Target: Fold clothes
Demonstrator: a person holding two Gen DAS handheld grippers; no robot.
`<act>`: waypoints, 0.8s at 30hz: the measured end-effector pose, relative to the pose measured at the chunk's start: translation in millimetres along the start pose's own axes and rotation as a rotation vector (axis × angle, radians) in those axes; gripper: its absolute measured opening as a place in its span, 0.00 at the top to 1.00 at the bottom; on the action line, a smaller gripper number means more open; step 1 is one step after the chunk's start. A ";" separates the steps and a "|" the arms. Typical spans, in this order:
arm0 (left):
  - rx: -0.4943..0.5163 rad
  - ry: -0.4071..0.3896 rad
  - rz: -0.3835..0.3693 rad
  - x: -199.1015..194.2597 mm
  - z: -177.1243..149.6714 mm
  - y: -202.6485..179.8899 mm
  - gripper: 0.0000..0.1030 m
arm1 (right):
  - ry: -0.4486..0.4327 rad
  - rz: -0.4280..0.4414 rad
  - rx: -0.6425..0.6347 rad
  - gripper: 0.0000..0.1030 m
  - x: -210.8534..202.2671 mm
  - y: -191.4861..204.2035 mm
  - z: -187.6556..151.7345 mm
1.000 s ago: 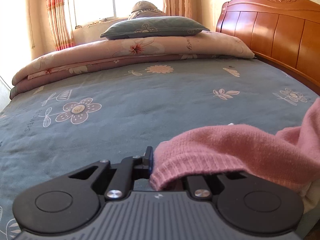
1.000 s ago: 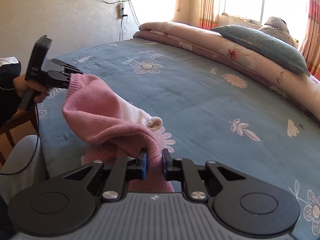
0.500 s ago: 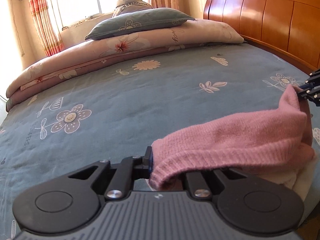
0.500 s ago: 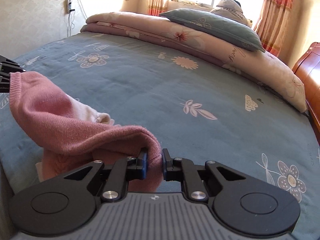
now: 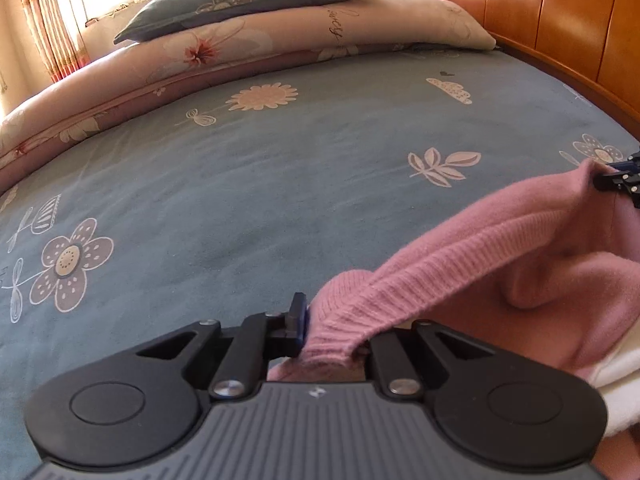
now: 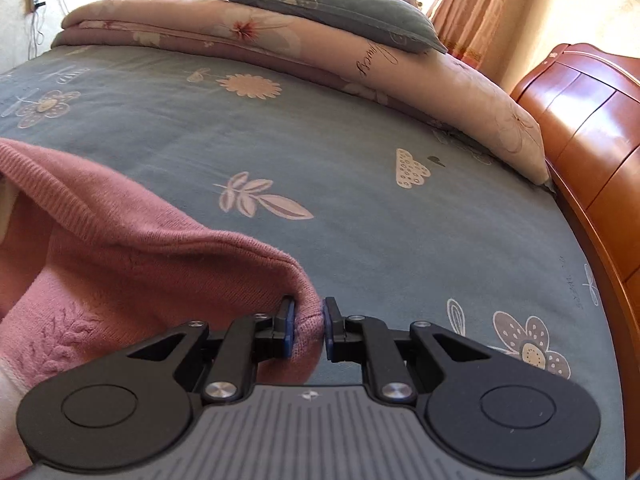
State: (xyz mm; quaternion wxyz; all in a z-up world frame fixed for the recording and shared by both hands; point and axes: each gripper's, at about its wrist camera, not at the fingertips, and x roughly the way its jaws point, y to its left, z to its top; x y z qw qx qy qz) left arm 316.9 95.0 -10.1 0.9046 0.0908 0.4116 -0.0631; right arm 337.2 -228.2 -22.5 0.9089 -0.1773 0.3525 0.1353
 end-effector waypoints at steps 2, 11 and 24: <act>0.005 0.009 -0.004 18.7 5.5 -2.4 0.92 | 0.013 -0.031 0.015 0.84 20.7 -6.5 1.1; 0.007 0.053 -0.030 86.2 26.9 -22.8 0.81 | 0.084 -0.167 0.058 0.82 83.3 -22.8 -12.4; -0.031 0.000 -0.023 -0.9 -7.1 -22.2 0.38 | 0.027 -0.033 0.104 0.50 -6.2 -13.8 -45.3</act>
